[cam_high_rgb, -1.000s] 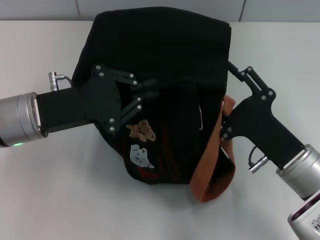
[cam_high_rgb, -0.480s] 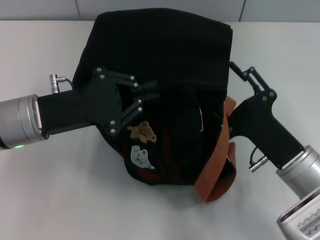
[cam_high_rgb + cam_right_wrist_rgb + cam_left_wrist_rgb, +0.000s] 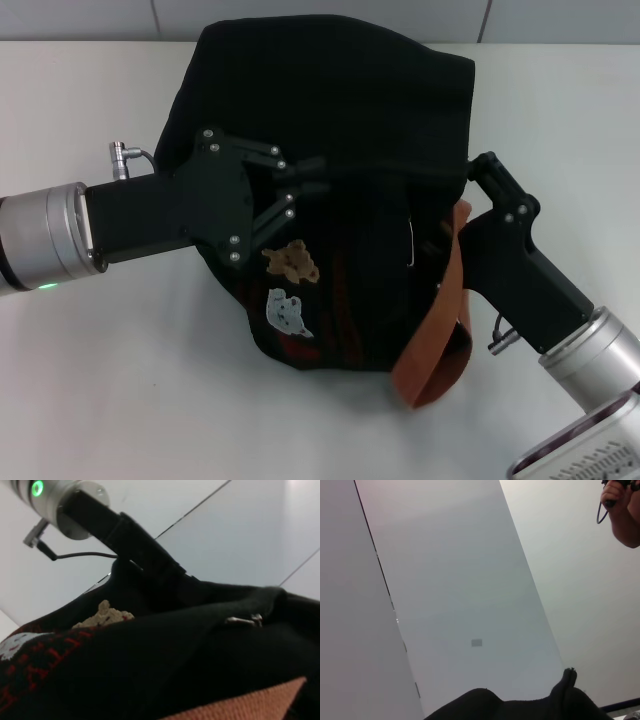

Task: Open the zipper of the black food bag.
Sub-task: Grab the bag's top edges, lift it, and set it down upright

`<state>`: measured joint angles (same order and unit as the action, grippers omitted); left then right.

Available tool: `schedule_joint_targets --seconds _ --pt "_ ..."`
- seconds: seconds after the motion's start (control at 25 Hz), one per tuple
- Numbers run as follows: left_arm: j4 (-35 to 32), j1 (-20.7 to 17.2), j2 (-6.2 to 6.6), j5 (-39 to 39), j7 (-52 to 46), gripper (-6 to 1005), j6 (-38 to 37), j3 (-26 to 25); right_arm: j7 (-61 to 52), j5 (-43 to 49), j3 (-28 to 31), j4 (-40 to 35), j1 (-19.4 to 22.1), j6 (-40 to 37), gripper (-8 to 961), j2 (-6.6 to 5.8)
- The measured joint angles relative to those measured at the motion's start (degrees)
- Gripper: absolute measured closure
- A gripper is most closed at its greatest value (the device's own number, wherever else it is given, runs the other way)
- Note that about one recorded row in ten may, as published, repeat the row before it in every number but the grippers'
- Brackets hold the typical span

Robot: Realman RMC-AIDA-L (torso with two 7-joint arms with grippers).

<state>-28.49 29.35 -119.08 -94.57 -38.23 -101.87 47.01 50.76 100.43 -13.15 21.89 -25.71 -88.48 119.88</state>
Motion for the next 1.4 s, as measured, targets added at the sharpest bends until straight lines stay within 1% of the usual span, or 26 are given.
schedule_joint_targets --seconds 0.2,0.48,0.84,1.0,1.28,1.4 --pt "0.5 0.2 -0.01 0.0 0.0 912 0.0 0.1 2.3 0.7 0.2 0.7 -0.5 -0.2 166 0.0" --pt "0.8 0.3 -0.01 0.1 0.0 912 0.4 0.5 1.0 1.1 0.4 0.6 -0.3 -1.7 166 0.0" --pt "0.9 0.7 -0.01 0.1 0.0 912 1.3 0.6 -8.7 0.8 0.6 -2.4 0.5 -5.2 166 0.01" --pt "0.9 1.0 -0.01 0.1 0.0 912 1.4 0.6 -9.7 1.0 0.6 -3.0 0.5 -5.2 167 0.01" --pt "1.0 1.3 -0.06 0.0 0.0 912 1.5 0.6 -9.4 1.3 -0.1 -3.1 0.1 -4.6 275 0.0" --pt "1.0 1.4 -0.07 0.0 0.0 912 1.5 0.6 -9.3 1.3 -0.1 -3.1 0.0 -4.5 335 0.0"
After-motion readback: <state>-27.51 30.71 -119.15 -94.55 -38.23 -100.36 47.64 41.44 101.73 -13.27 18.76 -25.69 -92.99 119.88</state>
